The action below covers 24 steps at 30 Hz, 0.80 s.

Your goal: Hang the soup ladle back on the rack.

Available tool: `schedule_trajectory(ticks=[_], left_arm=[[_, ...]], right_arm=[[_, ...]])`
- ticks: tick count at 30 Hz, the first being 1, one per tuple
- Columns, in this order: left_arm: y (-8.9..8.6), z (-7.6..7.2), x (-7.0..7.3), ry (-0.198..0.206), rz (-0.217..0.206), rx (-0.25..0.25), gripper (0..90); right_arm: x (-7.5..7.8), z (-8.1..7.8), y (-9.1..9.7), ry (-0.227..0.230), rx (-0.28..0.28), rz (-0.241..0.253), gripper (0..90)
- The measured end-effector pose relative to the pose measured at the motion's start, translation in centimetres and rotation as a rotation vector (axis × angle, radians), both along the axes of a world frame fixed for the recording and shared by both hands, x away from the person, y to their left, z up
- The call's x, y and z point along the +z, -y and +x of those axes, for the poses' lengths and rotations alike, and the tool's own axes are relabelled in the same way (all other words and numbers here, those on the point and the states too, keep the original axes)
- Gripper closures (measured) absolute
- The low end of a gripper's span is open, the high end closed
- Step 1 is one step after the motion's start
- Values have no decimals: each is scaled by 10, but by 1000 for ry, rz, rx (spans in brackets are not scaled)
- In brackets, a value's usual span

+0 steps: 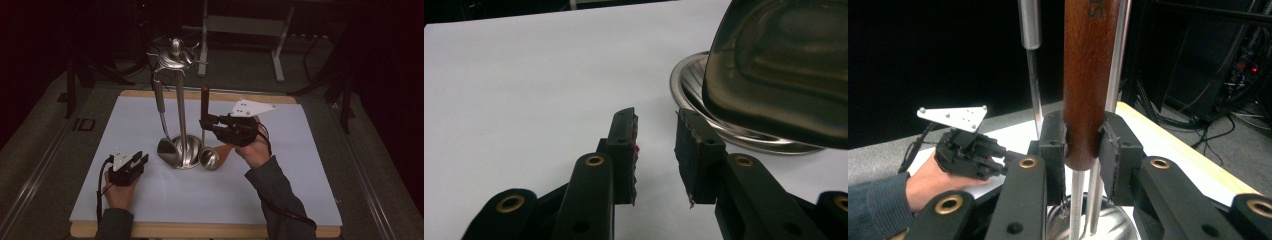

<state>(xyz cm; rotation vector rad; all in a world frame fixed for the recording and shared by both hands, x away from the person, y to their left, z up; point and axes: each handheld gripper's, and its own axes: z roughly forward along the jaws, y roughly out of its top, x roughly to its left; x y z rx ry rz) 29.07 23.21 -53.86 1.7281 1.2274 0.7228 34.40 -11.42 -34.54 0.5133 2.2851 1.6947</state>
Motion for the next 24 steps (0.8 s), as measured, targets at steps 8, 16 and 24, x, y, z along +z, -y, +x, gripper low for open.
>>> schedule_trajectory(ticks=[8,16,24], left_arm=[[0,0,0,0,0,-1,699],[0,0,0,1,-1,0,699],[0,0,0,1,-2,0,699]], right_arm=[[10,-2,-8,13,13,9,742],[22,-4,-17,31,20,25,741],[32,-6,-27,43,20,22,741]])
